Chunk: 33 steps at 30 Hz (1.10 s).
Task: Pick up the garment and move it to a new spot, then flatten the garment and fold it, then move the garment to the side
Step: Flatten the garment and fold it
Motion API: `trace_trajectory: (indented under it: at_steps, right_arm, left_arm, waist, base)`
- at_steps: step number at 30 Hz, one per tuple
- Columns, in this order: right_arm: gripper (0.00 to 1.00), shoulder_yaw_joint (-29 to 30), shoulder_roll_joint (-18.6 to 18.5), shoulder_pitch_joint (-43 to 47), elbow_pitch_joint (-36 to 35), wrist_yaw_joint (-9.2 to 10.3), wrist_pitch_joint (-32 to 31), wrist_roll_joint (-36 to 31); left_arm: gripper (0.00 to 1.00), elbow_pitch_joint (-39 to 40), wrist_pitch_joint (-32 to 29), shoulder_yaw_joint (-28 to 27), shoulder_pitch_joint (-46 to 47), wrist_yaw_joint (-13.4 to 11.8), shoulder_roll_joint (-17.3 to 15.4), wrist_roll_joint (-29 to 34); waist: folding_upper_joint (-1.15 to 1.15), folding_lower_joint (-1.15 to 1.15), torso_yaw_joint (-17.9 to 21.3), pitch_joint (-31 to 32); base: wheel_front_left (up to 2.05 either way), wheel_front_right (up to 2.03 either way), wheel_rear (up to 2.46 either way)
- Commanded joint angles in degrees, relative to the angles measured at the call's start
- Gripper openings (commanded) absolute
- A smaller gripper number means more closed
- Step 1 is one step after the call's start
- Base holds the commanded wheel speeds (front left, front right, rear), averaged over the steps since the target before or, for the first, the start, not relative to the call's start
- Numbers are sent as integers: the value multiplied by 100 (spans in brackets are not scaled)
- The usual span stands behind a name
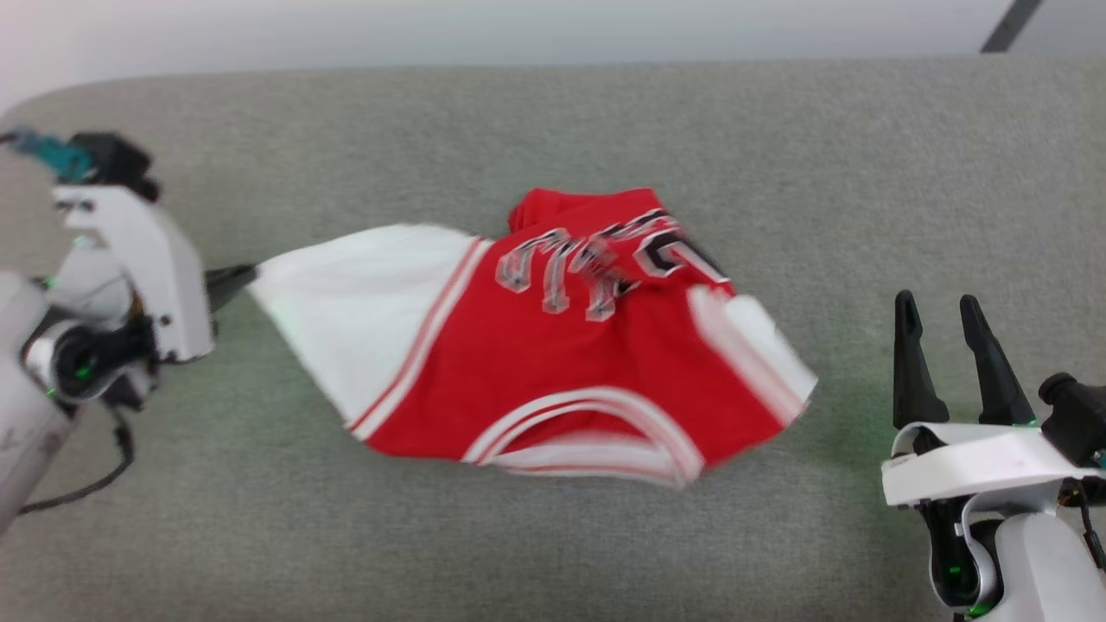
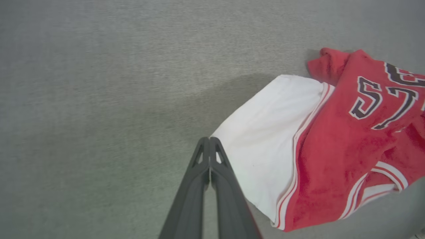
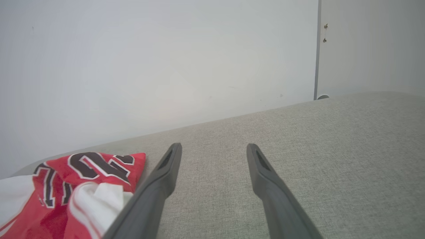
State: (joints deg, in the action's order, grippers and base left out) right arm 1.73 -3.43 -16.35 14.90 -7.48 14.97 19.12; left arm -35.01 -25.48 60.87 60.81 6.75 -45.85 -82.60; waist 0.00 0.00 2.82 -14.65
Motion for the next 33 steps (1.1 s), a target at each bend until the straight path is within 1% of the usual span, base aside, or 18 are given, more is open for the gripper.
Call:
trace_trajectory:
  at_steps: [1, 5, 8, 11, 12, 13, 14, 15, 17, 19, 21, 22, 26, 28, 31, 33]
  right_arm:
    - [100, 22, -34, 93, 12, -2, 28, -15]
    - [100, 6, -65, 152, 28, -2, 28, -15]
    - [100, -34, -102, 160, 37, -2, 24, -16]
    - [100, -119, -176, 153, 26, -2, -46, -72]
    - [100, -186, -210, 143, 4, -2, -89, -69]
    - [100, -256, -256, 133, -18, -2, -132, -65]
    - [100, -321, -316, 124, -36, -2, -174, -62]
    - [100, -398, -386, 112, -58, -2, -231, -65]
    - [100, -616, -551, 80, -105, -2, -401, -52]
    - [100, -934, -810, 54, -162, -2, -672, -21]
    - [100, -1387, -1142, 16, -270, -2, -1028, 81]
    - [100, -1592, -1319, -2, -344, -2, -1212, 183]
    - [100, -2277, -2081, -120, -794, -2, -1905, 578]
    - [100, -2618, -2470, -207, -1049, -2, -2268, 826]
    - [100, -3027, -3010, -386, -1457, -2, -2727, 1210]
    - [100, -3241, -3333, -466, -1686, -2, -3015, 1501]
  left_arm:
    - [0, -50, 63, 19, -91, -55, -32, 55]
    - [0, -330, 207, 80, -309, -189, -75, 122]
    - [0, -538, 306, 115, -456, -231, -6, 139]
    - [0, -667, 398, 218, -510, -256, 23, 292]
    - [17, -712, 488, 210, -516, -249, 47, 303]
    - [41, -751, 558, 194, -537, -238, 90, 304]
    - [88, -770, 653, 180, -562, -216, 133, 309]
    - [100, -785, 777, 152, -581, -202, 158, 321]
    - [100, -779, 1080, 118, -625, -167, 176, 394]
    - [100, -653, 1492, 61, -711, -172, 222, 455]
    - [100, -555, 2073, -15, -833, -163, 201, 574]
    - [100, -474, 2369, -51, -938, -173, 249, 610]
    - [100, -90, 3490, -203, -1408, -331, 425, 695]
    - [100, 127, 3872, -288, -1651, -499, 470, 800]
    - [100, 537, 4051, -534, -2032, -817, 629, 1062]
    - [100, 945, 4070, -1053, -2252, -1060, 725, 1508]
  waist:
    - [0, 0, -146, 144]
    - [0, 0, -92, 134]
    - [0, 0, -24, 127]
    - [0, 0, 13, 131]
    - [0, 0, 19, 132]
    - [0, 0, 20, 137]
    - [0, 0, 18, 145]
    - [0, 0, 14, 154]
    - [0, 0, -13, 181]
    - [0, 0, -74, 216]
    - [0, 0, -145, 237]
    - [0, 0, -200, 250]
    - [0, 0, -452, 267]
    - [0, 0, -580, 237]
    - [0, 0, -803, 168]
    - [0, 0, -954, 99]
  base:
    - [0, 0, 0]
    - [0, 0, 0]
    - [0, 0, 0]
    - [0, 0, 0]
    - [0, 0, 0]
    - [0, 0, 0]
    - [0, 0, 0]
    - [0, 0, 0]
    - [0, 0, 0]
    - [0, 0, 0]
    - [0, 0, 0]
    - [0, 0, 0]
    - [0, 0, 0]
    - [0, 0, 0]
    - [0, 0, 0]
    - [0, 0, 0]
